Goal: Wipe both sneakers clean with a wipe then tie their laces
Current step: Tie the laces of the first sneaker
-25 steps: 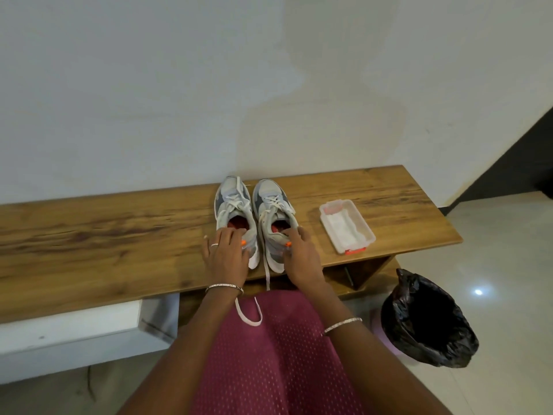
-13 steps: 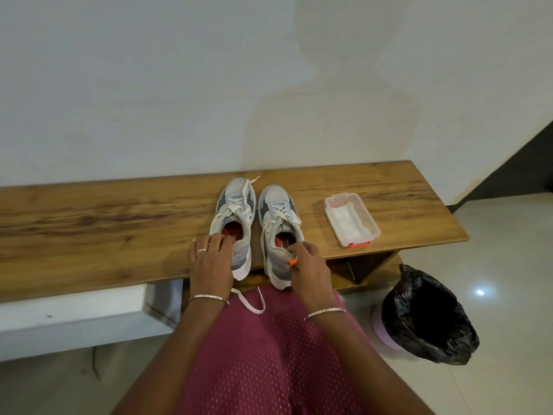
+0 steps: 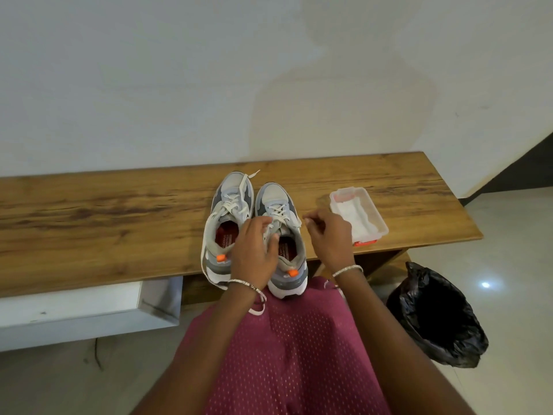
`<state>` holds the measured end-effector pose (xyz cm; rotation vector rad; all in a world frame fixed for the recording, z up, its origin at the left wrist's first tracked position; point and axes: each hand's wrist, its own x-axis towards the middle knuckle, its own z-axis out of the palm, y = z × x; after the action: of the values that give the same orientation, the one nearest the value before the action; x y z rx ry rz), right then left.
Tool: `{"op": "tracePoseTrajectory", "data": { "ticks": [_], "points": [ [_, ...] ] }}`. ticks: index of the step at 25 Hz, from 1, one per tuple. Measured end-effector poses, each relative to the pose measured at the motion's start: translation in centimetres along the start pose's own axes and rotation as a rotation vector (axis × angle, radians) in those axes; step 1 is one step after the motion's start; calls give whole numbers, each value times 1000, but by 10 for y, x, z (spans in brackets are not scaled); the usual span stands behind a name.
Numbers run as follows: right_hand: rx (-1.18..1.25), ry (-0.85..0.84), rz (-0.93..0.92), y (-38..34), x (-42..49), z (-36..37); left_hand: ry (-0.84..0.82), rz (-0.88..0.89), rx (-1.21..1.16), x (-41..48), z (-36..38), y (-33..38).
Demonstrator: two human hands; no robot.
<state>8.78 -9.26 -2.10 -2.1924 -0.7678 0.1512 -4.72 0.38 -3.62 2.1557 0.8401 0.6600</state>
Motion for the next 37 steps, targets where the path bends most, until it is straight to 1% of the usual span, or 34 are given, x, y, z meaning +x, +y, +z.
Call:
{"op": "tracePoseTrajectory", "data": {
  "ticks": [3, 5, 7, 11, 14, 16, 22, 25, 29, 32, 34, 37],
  "points": [
    [-47, -155, -43, 10, 29, 20, -60, -129, 41, 10, 24, -2],
    [-71, -292, -77, 15, 40, 29, -45, -194, 45, 13, 33, -8],
    [-71, -355, -107, 19, 46, 32, -13, -220, 37, 15, 39, -14],
    [-69, -355, -162, 22, 50, 33, -6, -218, 25, 18, 44, -21],
    [-221, -355, -248, 15, 46, 33, 16, -202, 12, 17, 44, -22],
    [-296, -346, -253, 13, 41, 31, 18, -200, 6, 16, 45, -22],
    [-325, -320, -260, 14, 26, 35, -5, -215, -1, 16, 45, -18],
    [-285, -327, -229, 14, 26, 37, -31, -201, 12, 18, 42, -19],
    [-134, -284, -211, 21, 24, 38, -42, -150, 13, 33, 31, -21],
    [28, -215, -128, 29, 14, 42, -114, -111, 156, 43, 25, -18],
    [111, -202, -49, 31, 8, 46, -157, -74, 249, 50, 23, -16],
    [213, -222, 23, 34, 3, 48, -205, -34, 269, 60, 20, -19]
  ]
}}
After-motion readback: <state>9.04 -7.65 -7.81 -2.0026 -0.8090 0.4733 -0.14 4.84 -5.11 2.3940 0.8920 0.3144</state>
